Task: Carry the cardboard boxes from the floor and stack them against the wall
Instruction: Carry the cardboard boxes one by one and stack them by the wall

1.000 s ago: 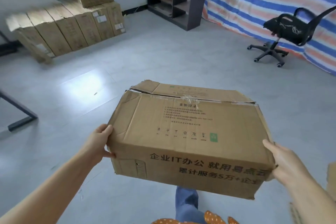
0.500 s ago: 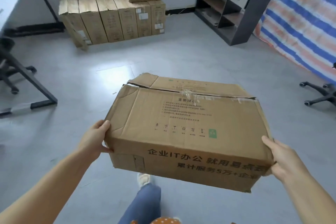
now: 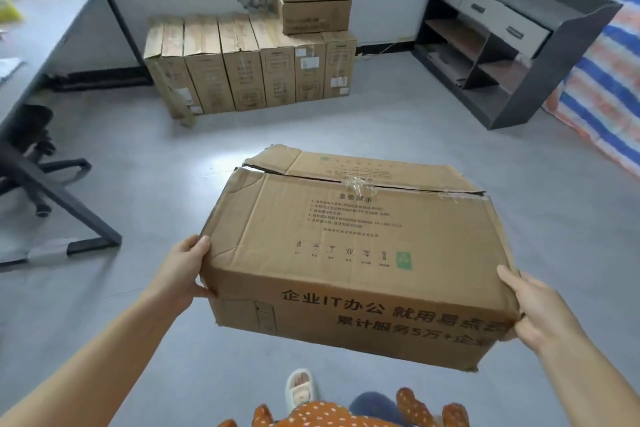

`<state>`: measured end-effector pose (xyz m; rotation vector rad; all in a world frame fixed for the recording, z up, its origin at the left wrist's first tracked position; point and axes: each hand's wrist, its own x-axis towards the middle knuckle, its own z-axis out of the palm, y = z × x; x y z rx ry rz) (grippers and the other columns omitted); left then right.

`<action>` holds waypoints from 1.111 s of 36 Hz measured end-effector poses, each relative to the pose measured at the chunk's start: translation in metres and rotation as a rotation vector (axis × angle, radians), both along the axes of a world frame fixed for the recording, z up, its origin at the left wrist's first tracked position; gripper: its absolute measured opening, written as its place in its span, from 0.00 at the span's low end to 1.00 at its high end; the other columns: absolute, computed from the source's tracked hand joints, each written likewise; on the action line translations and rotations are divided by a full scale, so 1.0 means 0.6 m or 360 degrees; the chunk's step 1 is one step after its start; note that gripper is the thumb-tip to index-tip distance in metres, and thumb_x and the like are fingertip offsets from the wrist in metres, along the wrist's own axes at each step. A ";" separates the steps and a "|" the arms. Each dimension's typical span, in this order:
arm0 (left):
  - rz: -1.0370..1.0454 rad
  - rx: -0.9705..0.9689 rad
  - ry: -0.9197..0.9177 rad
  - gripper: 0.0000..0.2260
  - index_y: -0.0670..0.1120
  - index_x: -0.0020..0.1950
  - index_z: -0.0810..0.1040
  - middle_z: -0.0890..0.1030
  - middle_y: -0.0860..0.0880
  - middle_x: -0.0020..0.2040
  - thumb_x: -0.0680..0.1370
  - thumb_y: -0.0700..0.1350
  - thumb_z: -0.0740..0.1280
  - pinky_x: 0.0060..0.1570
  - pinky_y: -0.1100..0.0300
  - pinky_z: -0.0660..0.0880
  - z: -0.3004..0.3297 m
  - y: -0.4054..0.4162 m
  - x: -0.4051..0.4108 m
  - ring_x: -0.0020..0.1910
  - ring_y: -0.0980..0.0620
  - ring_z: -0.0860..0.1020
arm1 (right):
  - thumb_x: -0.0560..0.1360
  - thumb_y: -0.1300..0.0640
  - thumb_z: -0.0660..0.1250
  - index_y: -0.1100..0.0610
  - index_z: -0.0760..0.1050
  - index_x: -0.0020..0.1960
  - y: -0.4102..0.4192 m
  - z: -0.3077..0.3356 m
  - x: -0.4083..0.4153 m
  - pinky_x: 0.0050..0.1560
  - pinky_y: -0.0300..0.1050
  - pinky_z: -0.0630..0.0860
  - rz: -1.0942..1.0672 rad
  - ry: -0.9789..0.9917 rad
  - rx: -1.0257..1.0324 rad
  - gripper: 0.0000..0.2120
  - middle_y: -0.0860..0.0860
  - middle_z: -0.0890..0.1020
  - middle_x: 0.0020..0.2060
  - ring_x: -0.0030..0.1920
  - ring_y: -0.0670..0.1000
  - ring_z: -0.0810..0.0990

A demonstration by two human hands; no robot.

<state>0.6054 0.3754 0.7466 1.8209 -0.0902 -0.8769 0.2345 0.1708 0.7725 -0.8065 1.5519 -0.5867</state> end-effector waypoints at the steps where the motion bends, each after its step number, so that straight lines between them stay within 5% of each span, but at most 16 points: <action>1: 0.0020 -0.0006 -0.0007 0.10 0.45 0.48 0.75 0.73 0.47 0.45 0.83 0.45 0.56 0.41 0.37 0.76 0.001 -0.017 0.018 0.45 0.49 0.70 | 0.81 0.55 0.59 0.52 0.72 0.44 -0.021 0.001 0.021 0.38 0.47 0.65 0.0004 0.0001 -0.0002 0.08 0.51 0.79 0.37 0.36 0.54 0.73; 6: 0.0093 0.0004 -0.0011 0.09 0.45 0.48 0.74 0.72 0.48 0.44 0.83 0.45 0.57 0.41 0.36 0.77 -0.001 -0.103 0.102 0.43 0.49 0.70 | 0.81 0.55 0.60 0.53 0.73 0.43 -0.135 0.004 0.119 0.38 0.47 0.64 0.0084 0.0012 -0.0032 0.08 0.52 0.82 0.31 0.36 0.54 0.74; 9: 0.0145 0.0026 0.0001 0.08 0.43 0.53 0.73 0.71 0.48 0.42 0.83 0.45 0.57 0.39 0.38 0.77 -0.013 -0.164 0.152 0.41 0.50 0.69 | 0.81 0.55 0.59 0.53 0.73 0.44 -0.216 -0.002 0.179 0.38 0.47 0.63 0.0158 0.0027 -0.0039 0.09 0.53 0.78 0.38 0.36 0.54 0.73; 14: 0.0269 0.0002 0.0024 0.09 0.47 0.46 0.74 0.72 0.50 0.45 0.83 0.44 0.57 0.42 0.35 0.76 -0.029 -0.290 0.229 0.52 0.46 0.69 | 0.81 0.55 0.59 0.53 0.72 0.43 -0.373 -0.023 0.282 0.40 0.48 0.62 0.0258 0.0026 -0.0020 0.09 0.53 0.76 0.38 0.36 0.54 0.72; 20: 0.0356 -0.0015 0.0034 0.08 0.47 0.48 0.74 0.73 0.49 0.46 0.83 0.44 0.56 0.43 0.32 0.75 -0.018 -0.442 0.323 0.53 0.45 0.70 | 0.81 0.56 0.59 0.53 0.72 0.43 -0.571 -0.010 0.415 0.40 0.50 0.63 0.0375 0.0033 -0.0031 0.08 0.53 0.76 0.39 0.37 0.55 0.72; 25: 0.0455 -0.0025 0.0032 0.10 0.45 0.47 0.74 0.72 0.47 0.44 0.83 0.45 0.56 0.44 0.33 0.75 -0.014 -0.549 0.391 0.43 0.49 0.70 | 0.81 0.55 0.59 0.55 0.72 0.55 -0.715 0.004 0.527 0.41 0.52 0.62 0.0481 0.0062 -0.0100 0.06 0.53 0.77 0.40 0.37 0.56 0.72; 28: 0.0558 -0.0028 0.0012 0.09 0.43 0.53 0.73 0.72 0.48 0.44 0.83 0.44 0.55 0.41 0.37 0.76 -0.017 -0.597 0.438 0.46 0.47 0.70 | 0.81 0.55 0.59 0.56 0.71 0.57 -0.783 0.007 0.598 0.40 0.50 0.62 0.0540 0.0063 -0.0133 0.07 0.53 0.77 0.40 0.37 0.56 0.72; 30: 0.0593 -0.0023 0.0017 0.09 0.42 0.55 0.73 0.73 0.48 0.45 0.83 0.45 0.55 0.41 0.38 0.76 -0.020 -0.625 0.478 0.49 0.46 0.70 | 0.81 0.55 0.59 0.56 0.71 0.57 -0.824 0.006 0.649 0.39 0.48 0.61 0.0581 0.0056 -0.0138 0.07 0.53 0.76 0.39 0.36 0.56 0.72; 35: 0.0600 0.0022 0.0010 0.10 0.43 0.49 0.73 0.71 0.46 0.42 0.83 0.45 0.55 0.43 0.33 0.75 -0.038 -0.697 0.611 0.40 0.48 0.69 | 0.81 0.55 0.59 0.56 0.73 0.53 -0.914 -0.010 0.795 0.39 0.48 0.59 0.0653 0.0069 -0.0147 0.06 0.54 0.78 0.39 0.36 0.56 0.72; 40: 0.0610 -0.0003 0.0019 0.09 0.42 0.55 0.72 0.71 0.46 0.43 0.84 0.45 0.55 0.44 0.34 0.75 -0.047 -0.787 0.780 0.50 0.45 0.69 | 0.82 0.58 0.57 0.55 0.73 0.44 -0.995 -0.026 0.958 0.36 0.45 0.58 0.0660 0.0007 -0.0163 0.09 0.54 0.77 0.36 0.34 0.54 0.72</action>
